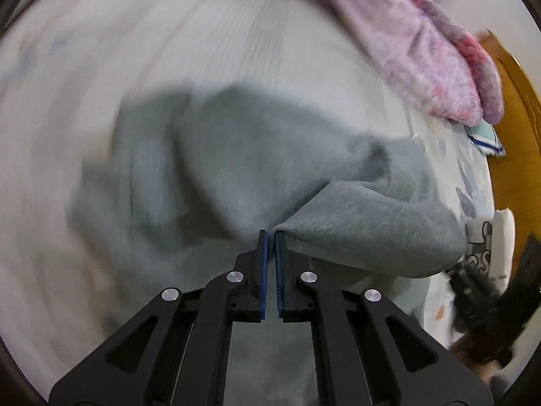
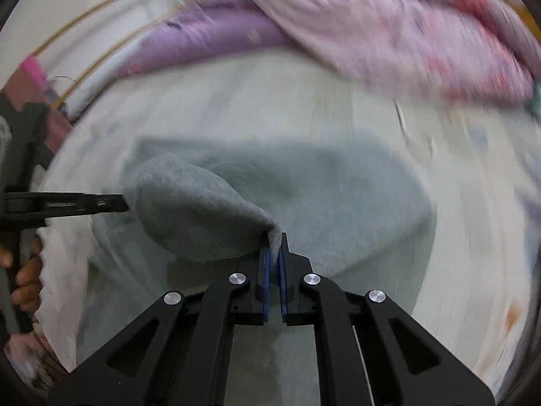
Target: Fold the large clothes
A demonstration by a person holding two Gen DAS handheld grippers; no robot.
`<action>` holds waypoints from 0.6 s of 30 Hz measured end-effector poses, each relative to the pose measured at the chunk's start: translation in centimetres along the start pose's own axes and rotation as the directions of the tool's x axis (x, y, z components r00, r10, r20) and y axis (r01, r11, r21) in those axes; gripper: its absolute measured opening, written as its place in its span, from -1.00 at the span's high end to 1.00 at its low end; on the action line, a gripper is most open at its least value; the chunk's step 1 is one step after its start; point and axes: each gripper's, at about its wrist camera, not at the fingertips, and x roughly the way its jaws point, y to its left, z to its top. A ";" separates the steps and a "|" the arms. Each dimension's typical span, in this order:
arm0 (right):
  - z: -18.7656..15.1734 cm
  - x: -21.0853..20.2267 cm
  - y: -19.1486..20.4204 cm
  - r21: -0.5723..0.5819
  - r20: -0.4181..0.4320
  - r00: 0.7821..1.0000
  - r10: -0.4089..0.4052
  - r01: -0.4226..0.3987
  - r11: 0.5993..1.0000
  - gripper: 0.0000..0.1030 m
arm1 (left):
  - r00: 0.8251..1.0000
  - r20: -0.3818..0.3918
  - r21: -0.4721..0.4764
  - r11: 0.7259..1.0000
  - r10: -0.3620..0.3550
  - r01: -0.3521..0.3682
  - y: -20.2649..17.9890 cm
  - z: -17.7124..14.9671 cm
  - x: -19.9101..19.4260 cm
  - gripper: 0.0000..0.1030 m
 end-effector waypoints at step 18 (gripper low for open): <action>-2.2 -0.4 -4.3 0.561 0.070 0.946 0.317 -0.300 0.772 -0.22 | 0.969 -0.095 -0.255 0.947 -0.228 0.198 -2.8 -4.0 4.0 -0.06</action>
